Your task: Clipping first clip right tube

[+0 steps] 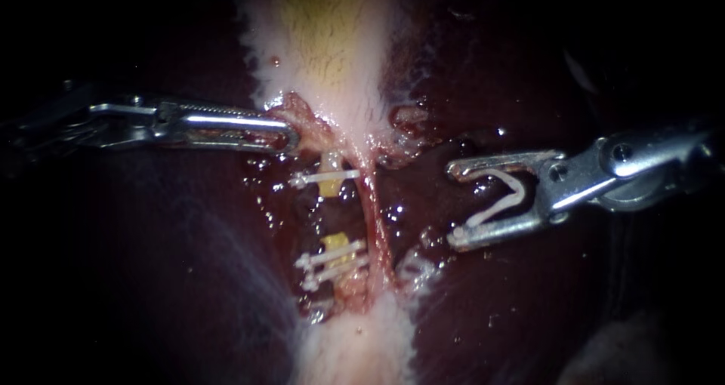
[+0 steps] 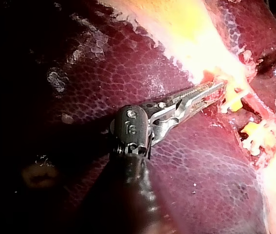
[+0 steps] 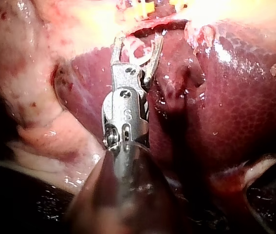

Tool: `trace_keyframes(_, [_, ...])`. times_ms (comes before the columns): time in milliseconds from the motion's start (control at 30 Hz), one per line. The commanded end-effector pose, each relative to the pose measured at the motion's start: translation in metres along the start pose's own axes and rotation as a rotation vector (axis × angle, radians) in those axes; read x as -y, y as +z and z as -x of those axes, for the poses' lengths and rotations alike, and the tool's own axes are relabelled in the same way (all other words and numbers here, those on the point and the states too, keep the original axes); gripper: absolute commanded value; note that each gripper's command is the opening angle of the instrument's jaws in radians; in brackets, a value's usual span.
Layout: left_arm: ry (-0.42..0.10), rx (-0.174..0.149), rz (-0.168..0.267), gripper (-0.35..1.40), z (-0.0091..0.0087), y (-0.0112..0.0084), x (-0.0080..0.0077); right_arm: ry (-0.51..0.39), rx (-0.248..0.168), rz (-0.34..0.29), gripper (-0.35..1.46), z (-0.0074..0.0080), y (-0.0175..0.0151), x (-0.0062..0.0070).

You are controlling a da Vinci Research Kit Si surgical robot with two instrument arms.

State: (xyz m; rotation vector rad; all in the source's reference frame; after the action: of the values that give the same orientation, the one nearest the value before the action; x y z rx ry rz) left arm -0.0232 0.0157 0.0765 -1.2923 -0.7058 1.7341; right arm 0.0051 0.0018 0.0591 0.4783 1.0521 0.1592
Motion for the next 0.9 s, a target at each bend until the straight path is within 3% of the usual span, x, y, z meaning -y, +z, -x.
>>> trace_keyframes(33, [0.0,0.001,0.002,-0.35,0.0,-0.0002,-0.0001,0.0,0.0,0.0,0.5,0.0,0.0,0.0])
trace_keyframes(267, [-0.008,0.004,0.023,-0.35,-0.0013,-0.0035,-0.002,0.0,0.0,-0.001,0.5,0.0,0.0,0.0001])
trace_keyframes(533, [-0.03,-0.045,0.031,-0.35,-0.005,-0.009,-0.0059,0.0,0.0,0.0,0.5,0.0,0.0,0.0001])
trace_keyframes(667, [-0.03,-0.056,0.034,-0.35,-0.0057,-0.0098,-0.0067,0.0,0.0,0.0,0.5,-0.0002,0.0001,0.0002])
trace_keyframes(900, [-0.03,-0.056,0.035,-0.35,-0.0056,-0.0099,-0.0067,0.003,0.0,0.009,0.5,-0.001,0.0015,0.0007])
